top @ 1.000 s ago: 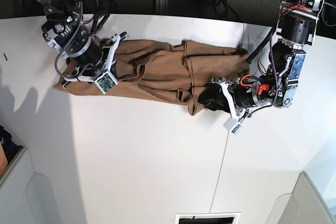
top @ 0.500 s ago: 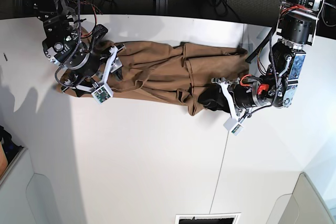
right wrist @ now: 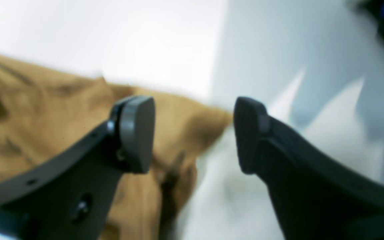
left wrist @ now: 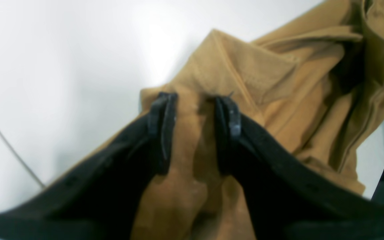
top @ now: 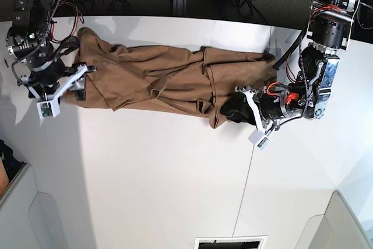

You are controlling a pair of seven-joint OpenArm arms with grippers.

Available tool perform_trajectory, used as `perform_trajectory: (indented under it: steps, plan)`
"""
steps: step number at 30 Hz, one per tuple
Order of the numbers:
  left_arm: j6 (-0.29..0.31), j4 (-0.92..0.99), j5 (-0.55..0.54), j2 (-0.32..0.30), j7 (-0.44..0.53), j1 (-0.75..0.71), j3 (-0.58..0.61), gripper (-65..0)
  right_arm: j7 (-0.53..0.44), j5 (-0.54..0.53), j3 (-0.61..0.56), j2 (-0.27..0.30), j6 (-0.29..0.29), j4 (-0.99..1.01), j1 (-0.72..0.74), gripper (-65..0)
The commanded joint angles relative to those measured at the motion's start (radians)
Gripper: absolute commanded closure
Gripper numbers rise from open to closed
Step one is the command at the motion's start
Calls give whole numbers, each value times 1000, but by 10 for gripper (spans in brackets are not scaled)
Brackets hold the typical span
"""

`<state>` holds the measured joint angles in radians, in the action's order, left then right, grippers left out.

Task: Layout the t-shirt on the table in an organized manner, then fold the t-shirt properly
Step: 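Adjust the shirt edge with the right gripper while the left holds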

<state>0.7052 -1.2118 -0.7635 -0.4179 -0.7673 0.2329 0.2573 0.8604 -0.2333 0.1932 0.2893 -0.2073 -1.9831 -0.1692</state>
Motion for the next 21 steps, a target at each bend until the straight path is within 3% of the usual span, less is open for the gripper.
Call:
perform_trajectory:
  steps: [1, 5, 9, 14, 18, 21]
  plan:
    - [-7, -6, 20, -11, -20, 14, -2, -241, -18, -29, 32, 2, -16, -18, -8, -371]
    - [-7, -6, 20, -11, -19, 13, -2, -241, -18, -147, 143, -5, -64, -18, -79, -376]
    - [-7, -6, 21, -12, -20, 13, -2, -241, -19, -230, 228, -8, -116, -15, -124, -445]
    - [-7, -6, 20, -12, -23, 13, -2, -241, -21, -259, 237, -14, -146, 34, -126, -447]
    - [-7, -6, 21, -12, -23, 13, -2, -241, -42, -338, 237, -42, -211, 101, -119, -447]
    - [-7, -6, 21, -12, -23, 13, -2, -241, -53, -355, 237, -61, -220, 129, -119, -447]
